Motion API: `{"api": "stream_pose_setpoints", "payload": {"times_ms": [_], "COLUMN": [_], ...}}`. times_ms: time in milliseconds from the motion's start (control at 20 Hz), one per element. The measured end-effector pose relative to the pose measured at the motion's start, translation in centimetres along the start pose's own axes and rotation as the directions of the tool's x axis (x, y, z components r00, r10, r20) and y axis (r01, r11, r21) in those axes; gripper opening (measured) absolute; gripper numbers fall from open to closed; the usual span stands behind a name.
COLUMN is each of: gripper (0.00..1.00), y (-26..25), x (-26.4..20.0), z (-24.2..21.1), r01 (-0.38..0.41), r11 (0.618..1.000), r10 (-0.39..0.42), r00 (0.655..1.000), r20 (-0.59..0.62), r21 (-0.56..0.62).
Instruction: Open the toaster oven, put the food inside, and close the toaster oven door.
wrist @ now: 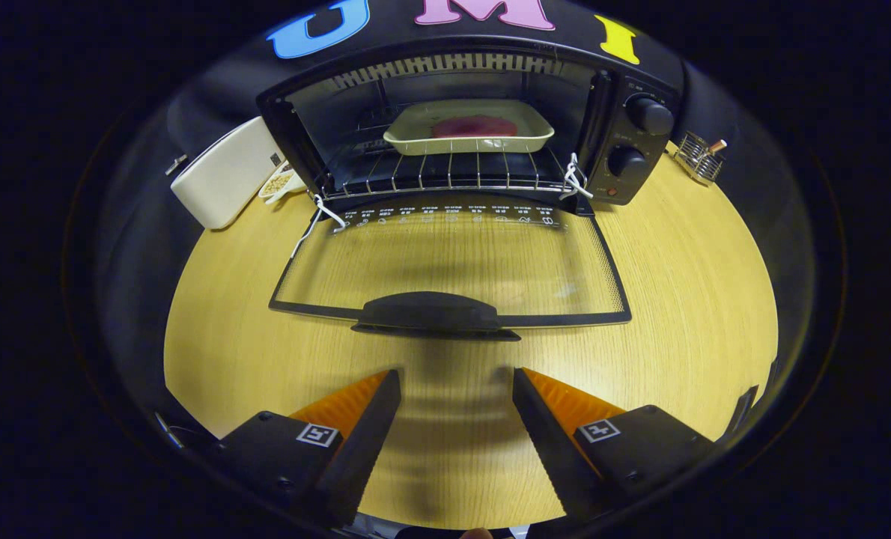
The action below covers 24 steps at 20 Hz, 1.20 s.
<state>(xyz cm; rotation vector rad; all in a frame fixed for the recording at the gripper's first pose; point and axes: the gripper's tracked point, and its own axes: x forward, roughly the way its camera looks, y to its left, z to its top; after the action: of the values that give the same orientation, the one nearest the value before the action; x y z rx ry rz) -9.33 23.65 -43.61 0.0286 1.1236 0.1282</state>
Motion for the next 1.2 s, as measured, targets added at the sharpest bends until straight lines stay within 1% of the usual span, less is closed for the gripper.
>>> {"api": "stream_pose_setpoints", "payload": {"times_ms": [100,250,300,400,550,850,1050,1200], "gripper": [1.0,1.0,1.0,0.99,1.0,1.0,1.0,1.0], "y": [0.0,0.0,-0.1,-0.1,0.0,0.3,0.6,0.9], "x": [0.7,1.4,1.6,1.6,0.6,-2.3,-4.3,-5.7], "z": [0.2,1.9,1.8,1.9,2.4,3.6,5.0,6.5], "r01": [0.015,0.041,0.059,0.077,0.055,0.02,0.001,-0.022], "r11": [1.0,0.998,0.997,0.997,0.998,1.0,1.0,1.0], "r10": [-0.015,-0.042,-0.059,-0.078,-0.058,-0.021,0.001,0.019], "r00": [1.0,0.999,0.998,0.996,0.996,0.986,0.971,0.956], "r20": [-0.006,0.024,0.011,0.031,0.075,0.167,0.239,0.291], "r21": [0.015,0.053,0.049,0.023,0.033,0.009,-0.008,0.007]}}
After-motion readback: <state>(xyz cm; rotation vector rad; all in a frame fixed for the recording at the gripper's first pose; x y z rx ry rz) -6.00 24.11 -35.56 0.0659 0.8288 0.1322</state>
